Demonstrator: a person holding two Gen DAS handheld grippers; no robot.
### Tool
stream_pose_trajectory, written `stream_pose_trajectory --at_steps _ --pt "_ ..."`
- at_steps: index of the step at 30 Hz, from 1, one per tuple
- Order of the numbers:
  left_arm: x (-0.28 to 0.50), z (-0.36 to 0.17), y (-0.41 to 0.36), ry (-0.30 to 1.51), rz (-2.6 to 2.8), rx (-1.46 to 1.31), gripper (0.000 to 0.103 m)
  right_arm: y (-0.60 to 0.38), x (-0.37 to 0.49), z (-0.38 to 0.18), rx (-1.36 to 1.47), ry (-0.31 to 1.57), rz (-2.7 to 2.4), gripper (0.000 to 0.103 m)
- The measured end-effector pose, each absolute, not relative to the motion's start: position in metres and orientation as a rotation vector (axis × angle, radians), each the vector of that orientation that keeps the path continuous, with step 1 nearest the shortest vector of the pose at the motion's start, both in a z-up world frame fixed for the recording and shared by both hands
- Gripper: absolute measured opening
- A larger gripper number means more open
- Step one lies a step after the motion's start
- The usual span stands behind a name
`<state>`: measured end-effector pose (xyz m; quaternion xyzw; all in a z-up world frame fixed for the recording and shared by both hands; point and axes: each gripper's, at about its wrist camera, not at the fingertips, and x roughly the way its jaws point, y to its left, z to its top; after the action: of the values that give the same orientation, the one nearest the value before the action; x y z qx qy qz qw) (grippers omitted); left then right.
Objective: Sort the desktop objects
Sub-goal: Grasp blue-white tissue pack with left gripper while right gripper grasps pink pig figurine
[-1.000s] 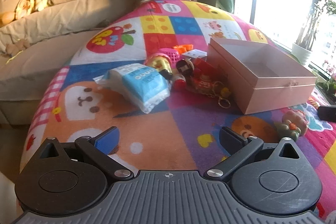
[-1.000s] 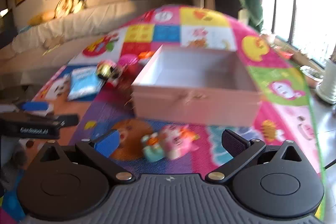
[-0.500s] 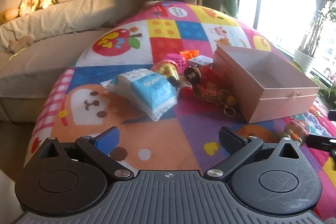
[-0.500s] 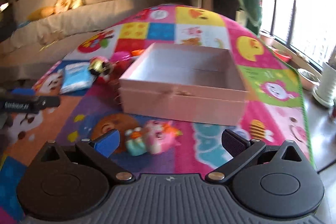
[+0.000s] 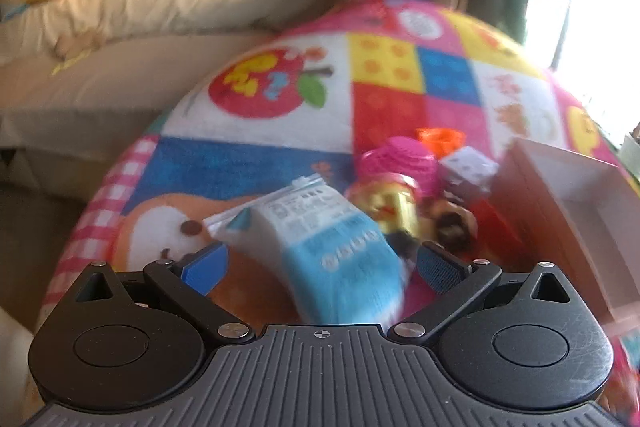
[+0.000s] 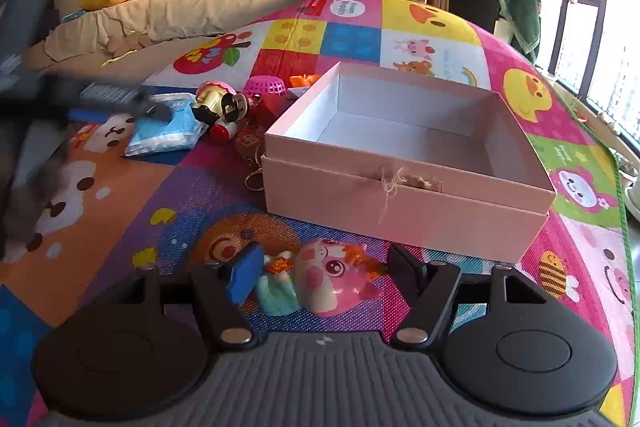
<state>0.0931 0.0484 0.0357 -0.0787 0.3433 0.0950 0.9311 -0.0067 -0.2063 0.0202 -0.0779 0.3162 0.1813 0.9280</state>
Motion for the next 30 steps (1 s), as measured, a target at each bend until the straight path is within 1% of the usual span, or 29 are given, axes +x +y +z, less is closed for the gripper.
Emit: stream_pose_trajectory --at_steps 3,5,6,7,8,9,10,14,17,20,21,22,24,25,29,30 --pt "0.113 0.023 0.057 0.762 0.221 -0.161 0.102 -0.21 -0.006 0.02 -0.136 0.654 0.368 0.069" --pt "0.111 0.019 0.059 0.761 0.222 -0.13 0.09 -0.213 -0.007 0.019 -0.118 0.658 0.37 0.07" --pt "0.108 0.018 0.061 0.766 0.214 -0.127 0.072 -0.214 -0.006 0.019 -0.114 0.659 0.37 0.07" --pt "0.106 0.017 0.062 0.775 0.213 -0.131 0.066 -0.216 -0.007 0.019 -0.112 0.658 0.373 0.07" --pt "0.101 0.017 0.063 0.77 0.207 -0.126 0.064 -0.217 -0.007 0.019 -0.111 0.656 0.376 0.07" --pt "0.096 0.018 0.064 0.768 0.196 -0.114 0.059 -0.217 -0.007 0.018 -0.108 0.657 0.379 0.07" --pt "0.091 0.018 0.065 0.769 0.182 -0.105 0.058 -0.218 -0.007 0.018 -0.107 0.657 0.381 0.07" --pt "0.05 0.024 0.056 0.792 0.051 -0.07 0.058 -0.217 -0.006 0.018 -0.114 0.657 0.39 0.07" --pt "0.002 0.027 0.041 0.839 -0.149 -0.04 0.058 -0.217 -0.008 0.019 -0.136 0.66 0.4 0.077" --pt "-0.038 0.029 0.027 0.864 -0.281 0.031 0.063 -0.218 -0.013 0.018 -0.166 0.661 0.403 0.083" --pt "-0.047 0.03 0.024 0.858 -0.292 0.059 0.069 -0.218 -0.014 0.017 -0.177 0.663 0.408 0.084" --pt "-0.055 0.031 0.019 0.846 -0.293 0.09 0.083 -0.218 -0.014 0.017 -0.185 0.664 0.412 0.084" --pt "-0.063 0.033 0.011 0.806 -0.282 0.143 0.097 -0.217 -0.014 0.016 -0.2 0.673 0.418 0.087" --pt "-0.063 0.033 0.007 0.786 -0.278 0.167 0.097 -0.216 -0.013 0.016 -0.204 0.681 0.425 0.09" --pt "-0.042 0.027 -0.004 0.801 -0.198 0.179 0.096 -0.212 -0.004 0.011 -0.201 0.711 0.433 0.091" --pt "-0.039 0.027 -0.004 0.81 -0.182 0.171 0.092 -0.211 -0.002 0.01 -0.201 0.712 0.429 0.09"
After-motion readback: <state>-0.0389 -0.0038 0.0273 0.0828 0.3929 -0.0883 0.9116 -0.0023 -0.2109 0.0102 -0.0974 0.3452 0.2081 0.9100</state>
